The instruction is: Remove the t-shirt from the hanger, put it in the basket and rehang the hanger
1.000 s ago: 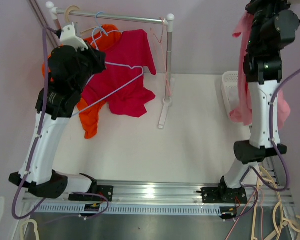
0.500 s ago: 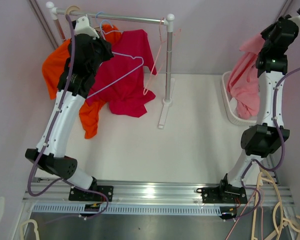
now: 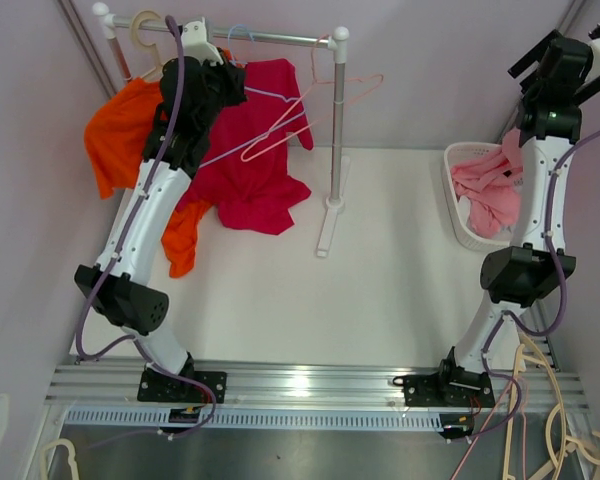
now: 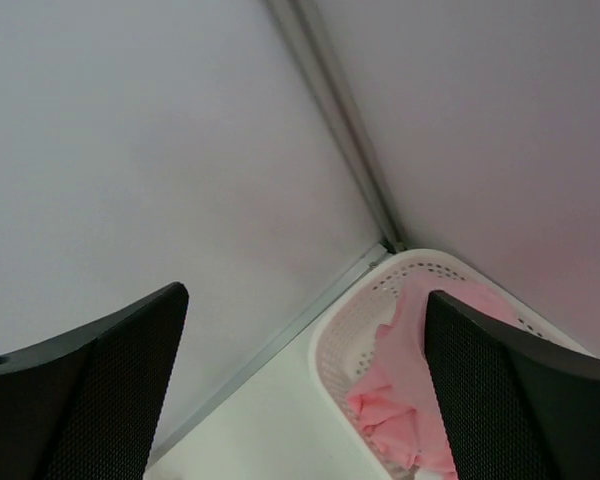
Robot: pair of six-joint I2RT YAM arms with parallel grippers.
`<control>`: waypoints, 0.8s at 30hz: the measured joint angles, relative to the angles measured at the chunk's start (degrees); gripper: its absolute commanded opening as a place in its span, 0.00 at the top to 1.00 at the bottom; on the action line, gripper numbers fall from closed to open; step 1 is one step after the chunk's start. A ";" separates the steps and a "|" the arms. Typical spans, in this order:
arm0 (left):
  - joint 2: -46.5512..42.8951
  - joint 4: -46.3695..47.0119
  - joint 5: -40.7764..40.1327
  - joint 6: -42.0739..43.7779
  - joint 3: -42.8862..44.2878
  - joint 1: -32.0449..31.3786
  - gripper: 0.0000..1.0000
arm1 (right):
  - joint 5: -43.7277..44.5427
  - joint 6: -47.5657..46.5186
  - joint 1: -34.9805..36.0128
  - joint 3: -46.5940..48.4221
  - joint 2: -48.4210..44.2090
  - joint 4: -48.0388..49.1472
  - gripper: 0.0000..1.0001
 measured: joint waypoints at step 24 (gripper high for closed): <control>15.08 3.10 6.67 1.95 15.17 -5.66 0.99 | -10.45 -3.80 6.82 -29.97 -27.54 10.84 0.01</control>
